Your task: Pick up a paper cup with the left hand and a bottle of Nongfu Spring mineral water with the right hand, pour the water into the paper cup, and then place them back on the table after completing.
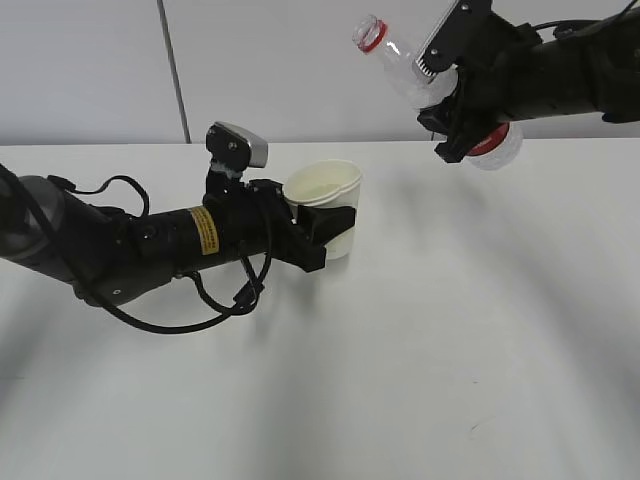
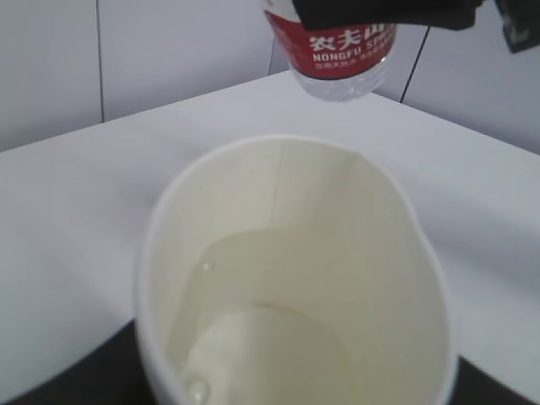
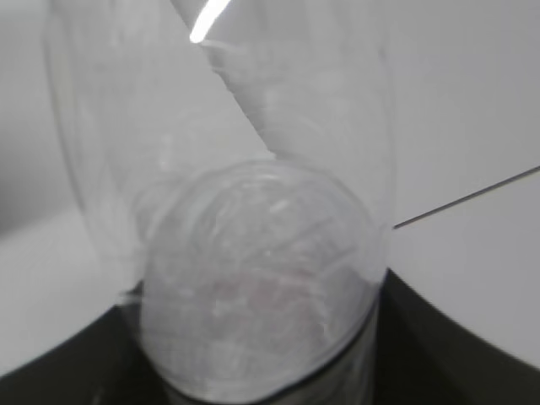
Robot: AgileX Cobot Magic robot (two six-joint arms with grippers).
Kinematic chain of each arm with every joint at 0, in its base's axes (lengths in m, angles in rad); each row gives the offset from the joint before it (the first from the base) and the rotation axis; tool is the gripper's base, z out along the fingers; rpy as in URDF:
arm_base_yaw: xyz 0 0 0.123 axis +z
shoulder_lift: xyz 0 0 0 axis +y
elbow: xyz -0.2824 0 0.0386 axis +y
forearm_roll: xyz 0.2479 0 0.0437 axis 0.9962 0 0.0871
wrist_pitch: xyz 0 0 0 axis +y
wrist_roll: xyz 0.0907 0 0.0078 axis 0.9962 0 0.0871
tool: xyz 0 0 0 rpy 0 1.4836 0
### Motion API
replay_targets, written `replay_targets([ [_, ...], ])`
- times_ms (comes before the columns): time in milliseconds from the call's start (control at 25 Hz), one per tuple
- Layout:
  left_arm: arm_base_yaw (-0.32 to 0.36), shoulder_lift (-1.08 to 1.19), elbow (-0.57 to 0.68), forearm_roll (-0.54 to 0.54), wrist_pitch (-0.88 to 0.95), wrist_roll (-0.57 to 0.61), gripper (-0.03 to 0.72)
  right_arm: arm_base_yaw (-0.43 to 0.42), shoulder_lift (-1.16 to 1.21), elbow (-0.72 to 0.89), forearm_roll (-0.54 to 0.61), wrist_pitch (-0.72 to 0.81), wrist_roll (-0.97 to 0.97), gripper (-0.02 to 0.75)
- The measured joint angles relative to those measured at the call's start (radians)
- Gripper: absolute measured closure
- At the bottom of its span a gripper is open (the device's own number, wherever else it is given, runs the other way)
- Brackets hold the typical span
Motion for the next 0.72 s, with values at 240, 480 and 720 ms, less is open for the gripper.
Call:
replay_targets([
  [240,0.028,-0.026,0.0,0.034,0.023,0.0,0.32,-0.004,0.0,0.0,0.0,0.021,0.18,0.33],
  [480,0.045,-0.047,0.0,0.042,0.091,0.0,0.32,-0.017,0.0,0.0,0.0,0.016,0.306,0.33],
  [720,0.053,-0.048,0.0,0.044,0.13,0.0,0.32,-0.017,0.014,0.0,0.0,0.001,0.371,0.33],
])
